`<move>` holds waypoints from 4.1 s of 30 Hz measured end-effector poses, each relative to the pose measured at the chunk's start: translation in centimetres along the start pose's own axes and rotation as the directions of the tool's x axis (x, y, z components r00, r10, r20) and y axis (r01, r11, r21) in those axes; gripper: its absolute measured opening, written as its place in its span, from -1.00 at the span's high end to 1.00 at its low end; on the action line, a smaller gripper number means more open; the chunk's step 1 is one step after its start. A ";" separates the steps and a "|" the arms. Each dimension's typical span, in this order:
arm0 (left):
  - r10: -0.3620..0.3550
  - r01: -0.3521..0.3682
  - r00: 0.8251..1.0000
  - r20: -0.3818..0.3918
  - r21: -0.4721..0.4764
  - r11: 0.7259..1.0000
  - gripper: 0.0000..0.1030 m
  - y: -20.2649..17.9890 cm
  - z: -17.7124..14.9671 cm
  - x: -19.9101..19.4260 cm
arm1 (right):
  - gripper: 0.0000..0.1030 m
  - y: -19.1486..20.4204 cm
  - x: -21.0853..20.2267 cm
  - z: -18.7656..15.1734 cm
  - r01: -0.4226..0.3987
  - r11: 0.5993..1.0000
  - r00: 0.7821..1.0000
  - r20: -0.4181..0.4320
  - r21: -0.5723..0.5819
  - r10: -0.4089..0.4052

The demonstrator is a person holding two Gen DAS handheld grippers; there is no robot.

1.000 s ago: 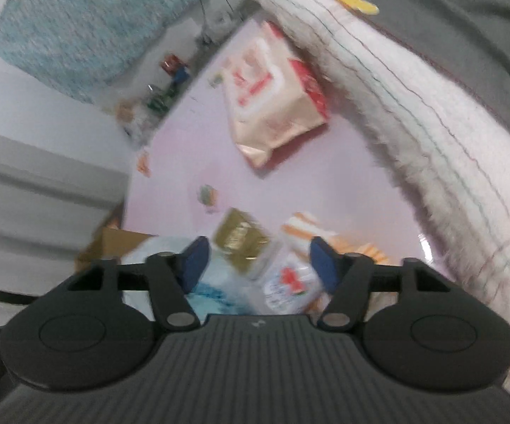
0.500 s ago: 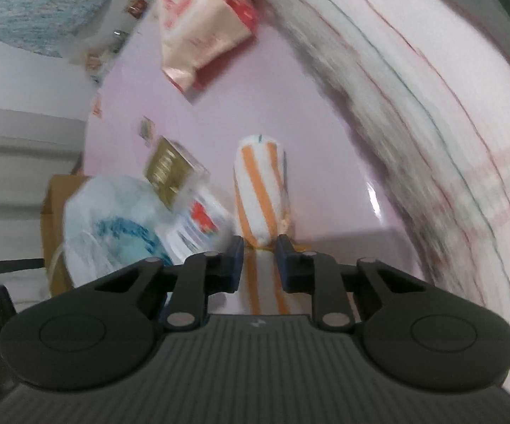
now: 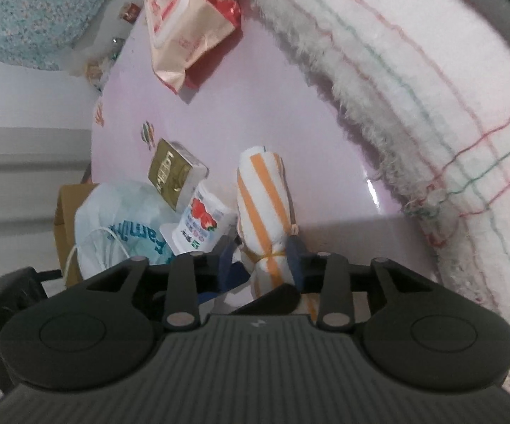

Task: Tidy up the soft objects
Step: 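Reach the right tool to the orange-and-white striped roll, then close the right tool on the striped roll and lift it, then carry the striped roll with the right tool into the box and release, then reach the right tool to the white plastic lid and grasp it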

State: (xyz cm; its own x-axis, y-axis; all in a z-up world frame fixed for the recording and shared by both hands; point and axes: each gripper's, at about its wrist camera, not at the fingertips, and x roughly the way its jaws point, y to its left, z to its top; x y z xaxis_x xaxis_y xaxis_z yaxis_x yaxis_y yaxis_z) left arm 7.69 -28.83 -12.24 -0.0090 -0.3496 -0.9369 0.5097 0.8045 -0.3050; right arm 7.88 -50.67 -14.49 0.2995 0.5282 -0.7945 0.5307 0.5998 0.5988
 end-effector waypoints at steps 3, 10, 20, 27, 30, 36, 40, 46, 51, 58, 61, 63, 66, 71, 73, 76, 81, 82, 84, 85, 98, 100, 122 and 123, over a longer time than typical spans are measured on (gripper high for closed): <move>0.015 -0.015 1.000 -0.013 0.010 1.000 -0.11 -0.3 0.1 0.5 | 0.17 -0.3 1.0 -0.1 0.024 1.000 0.999 -0.022 0.017 -0.024; 0.029 -0.029 1.000 0.001 0.025 0.999 0.02 -0.6 -0.4 0.5 | 0.17 -2.0 1.8 -0.3 -0.026 0.994 0.999 -0.020 0.107 0.028; 0.043 -0.043 0.999 0.000 0.056 0.997 0.06 -1.1 -0.9 -0.5 | 0.25 -2.4 1.5 -0.9 -0.071 0.990 0.997 -0.008 0.125 0.072; 0.000 -0.001 1.000 0.016 0.097 0.995 0.07 -1.1 -2.0 -2.5 | 0.26 -2.4 0.1 -2.9 -0.115 0.976 0.993 0.032 0.185 0.111; -0.024 0.022 1.000 0.018 0.110 0.994 0.07 -0.8 -2.8 -3.7 | 0.26 -1.9 -0.7 -4.2 -0.113 0.974 0.993 0.058 0.195 0.104; -0.047 0.039 0.998 0.044 0.172 0.984 0.07 -0.2 -4.8 -7.5 | 0.27 0.1 -2.3 -7.5 -0.138 0.966 0.987 0.115 0.217 0.116; -0.061 0.047 0.996 0.068 0.190 0.981 0.08 0.8 -6.1 -10.5 | 0.27 2.0 -3.4 -10.1 -0.172 0.959 0.978 0.156 0.226 0.139; -0.064 0.041 0.990 0.124 0.179 0.983 0.09 3.8 -7.8 -15.5 | 0.27 6.2 -3.9 -13.6 -0.211 0.956 0.968 0.179 0.204 0.175; -0.011 -0.013 0.983 0.184 0.128 0.992 0.09 7.9 -9.4 -20.0 | 0.27 11.1 -2.6 -15.1 -0.245 0.958 0.964 0.147 0.151 0.224; 0.156 -0.145 0.949 0.272 -0.060 0.988 0.09 17.3 -12.1 -27.1 | 0.27 21.4 3.4 -15.8 -0.327 0.945 0.945 -0.006 0.010 0.327; 0.235 -0.201 0.931 0.277 -0.146 0.969 0.09 21.6 -13.8 -29.2 | 0.27 26.4 7.4 -16.3 -0.370 0.928 0.925 -0.113 -0.047 0.363; 0.294 -0.248 0.918 0.265 -0.195 0.949 0.09 25.0 -15.1 -30.0 | 0.27 29.6 10.4 -16.9 -0.391 0.916 0.910 -0.182 -0.087 0.371; 0.360 -0.299 0.906 0.221 -0.269 0.916 0.09 29.6 -16.8 -30.1 | 0.27 33.7 15.8 -18.2 -0.413 0.903 0.885 -0.284 -0.120 0.368; 0.423 -0.353 0.896 0.137 -0.362 0.863 0.09 36.0 -19.4 -28.4 | 0.27 38.3 24.8 -20.6 -0.414 0.896 0.847 -0.429 -0.159 0.315; 0.425 -0.359 0.900 0.100 -0.385 0.850 0.09 37.9 -20.2 -27.3 | 0.27 39.2 27.6 -21.6 -0.395 0.900 0.842 -0.466 -0.186 0.273; 0.415 -0.365 0.909 0.046 -0.396 0.843 0.09 39.8 -21.3 -26.1 | 0.27 39.7 30.7 -23.1 -0.374 0.901 0.835 -0.502 -0.220 0.224; 0.393 -0.354 0.919 0.023 -0.388 0.851 0.03 40.5 -22.5 -26.0 | 0.28 39.4 34.0 -24.9 -0.317 0.917 0.837 -0.526 -0.241 0.151; 0.392 -0.354 0.920 0.021 -0.384 0.852 0.03 40.5 -22.8 -26.1 | 0.28 39.3 34.5 -25.1 -0.307 0.922 0.836 -0.530 -0.237 0.142; 0.382 -0.346 0.924 0.020 -0.383 0.857 0.02 40.5 -23.0 -26.3 | 0.27 39.2 35.3 -25.5 -0.283 0.931 0.837 -0.533 -0.229 0.124; 0.376 -0.341 0.926 0.017 -0.382 0.859 0.02 40.5 -23.0 -26.1 | 0.26 39.3 35.7 -25.8 -0.272 0.933 0.840 -0.530 -0.236 0.111; 0.345 -0.305 0.937 0.051 -0.359 0.882 -0.42 39.0 -22.8 -26.9 | -0.62 40.2 33.9 -25.2 -0.291 0.935 0.858 -0.488 -0.202 0.162; 0.335 -0.291 0.940 0.069 -0.356 0.888 -0.50 38.3 -22.4 -27.2 | -0.65 40.1 32.5 -24.4 -0.331 0.928 0.854 -0.473 -0.170 0.218; 0.206 -0.183 0.954 0.218 -0.124 0.975 -0.62 21.0 -14.0 -24.1 | -0.98 23.4 9.1 -14.2 -0.625 0.779 0.781 0.022 0.060 0.625; 0.200 -0.179 0.955 0.221 -0.110 0.978 -0.62 19.9 -13.5 -23.4 | -0.98 22.3 8.0 -13.7 -0.610 0.791 0.792 0.040 0.046 0.609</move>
State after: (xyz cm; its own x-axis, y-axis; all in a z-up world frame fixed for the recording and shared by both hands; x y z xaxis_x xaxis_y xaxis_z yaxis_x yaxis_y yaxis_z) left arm 6.42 1.86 1.33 0.2831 -0.2792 -0.9175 0.4055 0.9018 -0.1492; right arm 11.29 -24.84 -6.14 0.5924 0.7594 -0.2690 0.2738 0.1243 0.9537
